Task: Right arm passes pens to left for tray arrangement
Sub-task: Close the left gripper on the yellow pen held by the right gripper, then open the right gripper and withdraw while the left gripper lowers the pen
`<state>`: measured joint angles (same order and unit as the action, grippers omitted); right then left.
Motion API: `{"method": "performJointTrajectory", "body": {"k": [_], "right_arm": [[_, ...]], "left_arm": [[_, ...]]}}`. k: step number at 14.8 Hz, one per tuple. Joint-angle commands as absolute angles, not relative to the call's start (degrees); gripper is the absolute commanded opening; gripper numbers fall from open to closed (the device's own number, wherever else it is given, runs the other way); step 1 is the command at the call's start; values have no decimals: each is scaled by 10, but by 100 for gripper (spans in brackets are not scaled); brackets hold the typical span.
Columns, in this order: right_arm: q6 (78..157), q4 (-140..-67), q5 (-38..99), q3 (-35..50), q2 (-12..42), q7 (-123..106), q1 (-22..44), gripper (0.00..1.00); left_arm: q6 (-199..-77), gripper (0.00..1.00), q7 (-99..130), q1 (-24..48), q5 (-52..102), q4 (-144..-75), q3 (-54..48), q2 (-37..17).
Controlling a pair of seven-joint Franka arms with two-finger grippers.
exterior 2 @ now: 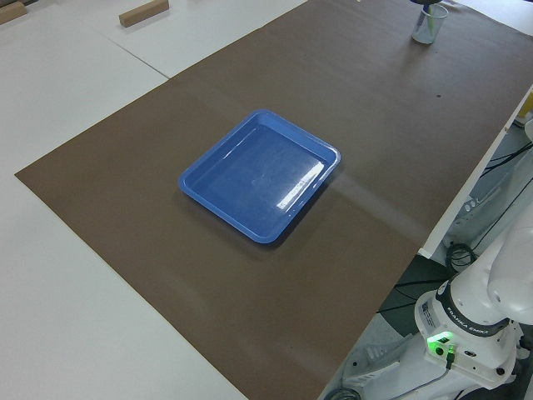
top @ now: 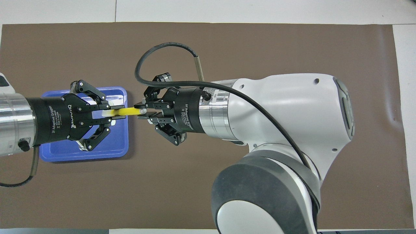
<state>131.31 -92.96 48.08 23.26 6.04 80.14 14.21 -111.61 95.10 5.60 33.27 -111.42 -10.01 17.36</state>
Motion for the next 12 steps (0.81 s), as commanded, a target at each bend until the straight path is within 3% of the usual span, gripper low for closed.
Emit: {"method": "performJointTrajectory", "body": {"k": [1, 2, 3, 4, 5, 6, 10, 12], "right_arm": [[1329, -920, 468, 236, 69, 817, 141, 0], [1325, -920, 468, 236, 69, 817, 139, 0], [1322, -920, 468, 235, 71, 816, 136, 7], [1322, -920, 467, 235, 71, 813, 134, 32], [1322, -919, 453, 235, 71, 813, 134, 65], [1322, -918, 431, 235, 71, 814, 134, 85], [1293, -919, 360, 226, 70, 809, 127, 100], [1258, -918, 296, 218, 65, 794, 106, 100]], "left_arm": [[-1130, 0, 967, 55, 326, -1133, -103, 190], [-1132, 0, 974, 54, 326, -1133, -103, 189], [-1134, 0, 975, 54, 326, -1133, -103, 189], [-1134, 0, 976, 53, 326, -1133, -103, 189], [-1134, 0, 976, 52, 326, -1133, -103, 189], [-1134, 0, 976, 52, 326, -1133, -103, 189], [-1142, 0, 973, 49, 326, -1134, -103, 189], [-1143, 0, 938, 34, 326, -1139, -102, 187]]}}
